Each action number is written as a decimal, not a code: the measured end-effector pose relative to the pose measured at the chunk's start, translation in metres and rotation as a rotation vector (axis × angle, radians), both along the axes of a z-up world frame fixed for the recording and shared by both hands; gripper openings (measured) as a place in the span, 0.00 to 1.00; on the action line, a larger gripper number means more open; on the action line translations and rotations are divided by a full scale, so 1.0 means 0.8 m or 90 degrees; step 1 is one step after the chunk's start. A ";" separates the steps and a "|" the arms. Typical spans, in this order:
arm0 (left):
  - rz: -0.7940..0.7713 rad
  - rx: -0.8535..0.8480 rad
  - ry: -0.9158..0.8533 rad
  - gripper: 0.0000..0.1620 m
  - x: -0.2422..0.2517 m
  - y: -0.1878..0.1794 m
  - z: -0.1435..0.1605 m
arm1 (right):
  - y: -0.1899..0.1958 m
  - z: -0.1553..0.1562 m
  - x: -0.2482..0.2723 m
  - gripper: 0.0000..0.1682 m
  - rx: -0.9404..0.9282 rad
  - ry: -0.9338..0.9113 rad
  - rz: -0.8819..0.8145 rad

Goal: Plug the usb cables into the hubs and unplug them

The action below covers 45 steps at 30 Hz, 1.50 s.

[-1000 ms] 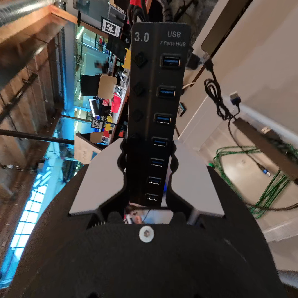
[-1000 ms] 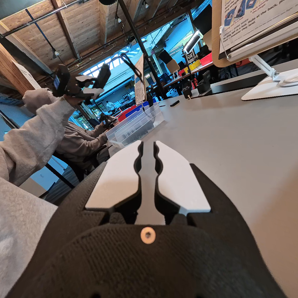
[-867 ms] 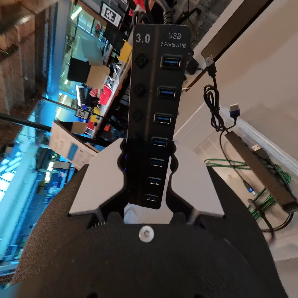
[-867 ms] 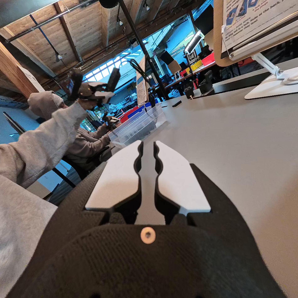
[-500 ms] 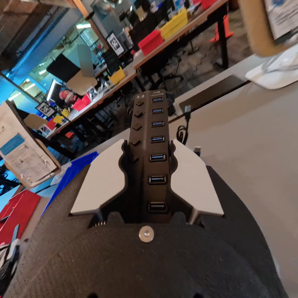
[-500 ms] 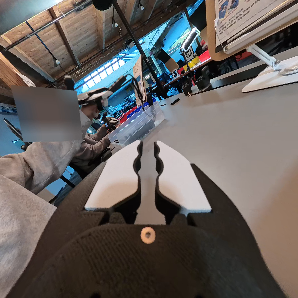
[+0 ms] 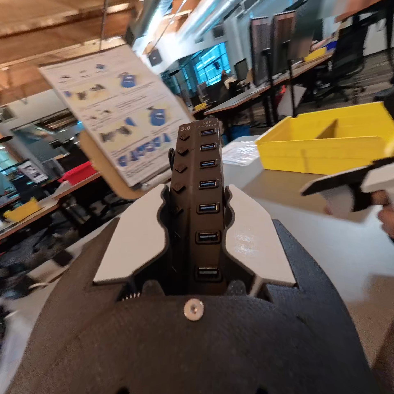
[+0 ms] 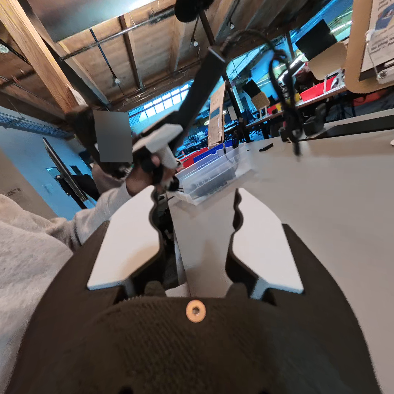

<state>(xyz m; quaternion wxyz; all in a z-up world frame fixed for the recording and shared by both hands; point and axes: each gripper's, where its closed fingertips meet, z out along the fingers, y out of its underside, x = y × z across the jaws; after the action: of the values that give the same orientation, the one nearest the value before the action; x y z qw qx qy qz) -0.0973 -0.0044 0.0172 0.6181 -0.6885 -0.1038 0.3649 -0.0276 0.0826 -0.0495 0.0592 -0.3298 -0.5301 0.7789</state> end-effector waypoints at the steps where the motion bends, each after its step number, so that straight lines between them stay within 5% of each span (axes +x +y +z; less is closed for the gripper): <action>1: -0.023 0.002 -0.009 0.31 0.015 0.025 -0.018 | -0.002 0.003 0.002 0.43 -0.006 0.005 0.002; 6: -0.081 -0.005 -0.053 0.32 0.088 0.124 -0.107 | 0.014 0.010 0.002 0.49 -0.061 -0.009 -0.018; 8: -0.092 -0.039 0.009 0.32 0.112 0.141 -0.116 | 0.026 -0.012 -0.006 0.23 -0.047 -0.087 -0.018; 12: -0.089 -0.058 0.040 0.32 0.116 0.146 -0.122 | 0.033 -0.020 -0.003 0.18 -0.071 -0.145 0.043; 22: -0.277 0.150 -0.323 0.49 0.108 0.126 -0.136 | 0.050 -0.020 -0.007 0.17 -0.045 -0.131 0.032; 27: -0.420 0.161 -0.599 0.42 0.126 0.132 -0.163 | 0.038 -0.032 -0.001 0.16 0.014 -0.142 0.090; 32: -0.544 0.137 -0.745 0.36 0.161 0.138 -0.177 | 0.012 -0.029 0.018 0.16 0.004 -0.142 0.175; 36: -0.606 0.090 -0.746 0.16 0.189 0.142 -0.179 | 0.007 -0.032 0.022 0.17 0.026 -0.134 0.179; 40: -0.607 0.077 -0.721 0.16 0.192 0.143 -0.180 | 0.008 -0.030 0.018 0.17 0.026 -0.117 0.149; 45: -0.571 0.156 -0.727 0.16 0.169 0.141 -0.170 | 0.040 -0.021 -0.007 0.31 -0.017 -0.093 0.039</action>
<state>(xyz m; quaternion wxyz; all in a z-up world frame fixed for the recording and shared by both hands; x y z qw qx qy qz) 0.0378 0.1080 -0.1192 0.6299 -0.6737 -0.1577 -0.3529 -0.0330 0.1149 -0.0662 -0.0076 -0.3702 -0.5322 0.7614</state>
